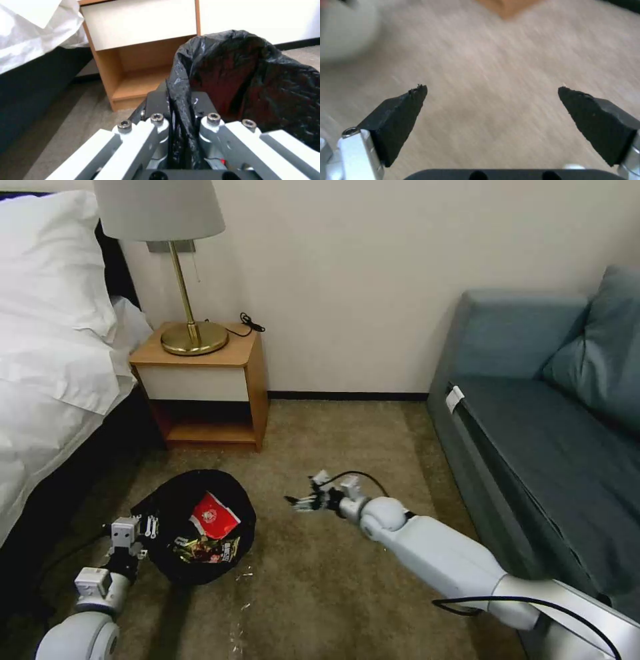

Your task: Pick up the trash bin, then pick up the garbage on the floor and place it into the trash bin.

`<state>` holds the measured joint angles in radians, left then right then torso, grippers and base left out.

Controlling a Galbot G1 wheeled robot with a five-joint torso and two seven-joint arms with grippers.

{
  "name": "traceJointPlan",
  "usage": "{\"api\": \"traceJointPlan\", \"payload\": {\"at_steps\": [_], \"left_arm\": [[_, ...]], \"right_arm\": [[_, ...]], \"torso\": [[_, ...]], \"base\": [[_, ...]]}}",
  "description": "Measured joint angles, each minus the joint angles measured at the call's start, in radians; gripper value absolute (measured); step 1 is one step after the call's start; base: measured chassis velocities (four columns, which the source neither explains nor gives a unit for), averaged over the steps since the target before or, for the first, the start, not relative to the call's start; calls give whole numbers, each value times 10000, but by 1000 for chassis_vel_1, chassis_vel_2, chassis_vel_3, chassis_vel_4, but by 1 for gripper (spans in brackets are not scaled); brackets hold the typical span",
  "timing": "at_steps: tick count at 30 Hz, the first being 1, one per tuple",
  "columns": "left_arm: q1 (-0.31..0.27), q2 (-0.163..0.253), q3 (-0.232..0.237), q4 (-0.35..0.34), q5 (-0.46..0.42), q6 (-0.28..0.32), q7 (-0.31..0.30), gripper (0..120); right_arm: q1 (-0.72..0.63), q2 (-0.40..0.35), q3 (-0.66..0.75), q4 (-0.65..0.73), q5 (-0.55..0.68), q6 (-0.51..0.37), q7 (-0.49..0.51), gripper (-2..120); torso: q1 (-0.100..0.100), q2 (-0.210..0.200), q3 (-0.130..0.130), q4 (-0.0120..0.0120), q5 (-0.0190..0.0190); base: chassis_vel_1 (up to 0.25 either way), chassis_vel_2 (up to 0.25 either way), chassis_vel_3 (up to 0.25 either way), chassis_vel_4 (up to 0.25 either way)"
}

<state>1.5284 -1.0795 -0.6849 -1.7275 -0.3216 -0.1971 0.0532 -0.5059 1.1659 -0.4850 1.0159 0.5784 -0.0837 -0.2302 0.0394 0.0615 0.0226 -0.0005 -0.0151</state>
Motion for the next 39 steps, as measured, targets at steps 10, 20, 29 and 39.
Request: {"api": "traceJointPlan", "payload": {"at_steps": [10, 20, 29, 39], "left_arm": [[-63, -135, 287, 111, 254, 11, -27, 7], [128, -141, 177, 42, 274, 6, -14, 7], [57, -141, 259, 109, 232, 21, -1, 7], [41, -165, 326, 150, 241, 22, 11, 7]], "right_arm": [[-229, 111, 927, -1530, -1539, 269, -968, 100], [-101, 729, 1806, -3491, -3288, 1237, -1913, 100], [-197, 890, 2506, -4418, -4067, 1750, -2269, 100], [-175, 1262, 2975, -5265, -4544, 2197, -2471, 100]], "torso": [[0, 1, 0, 2, -1], [0, 1, 0, 5, -1], [0, 1, -1, 1, -5], [0, 1, -1, 2, -2]], "base": [[0, 0, 0, 0], [0, 0, 0, 0], [0, 0, 0, 0], [0, 0, 0, 0]]}}
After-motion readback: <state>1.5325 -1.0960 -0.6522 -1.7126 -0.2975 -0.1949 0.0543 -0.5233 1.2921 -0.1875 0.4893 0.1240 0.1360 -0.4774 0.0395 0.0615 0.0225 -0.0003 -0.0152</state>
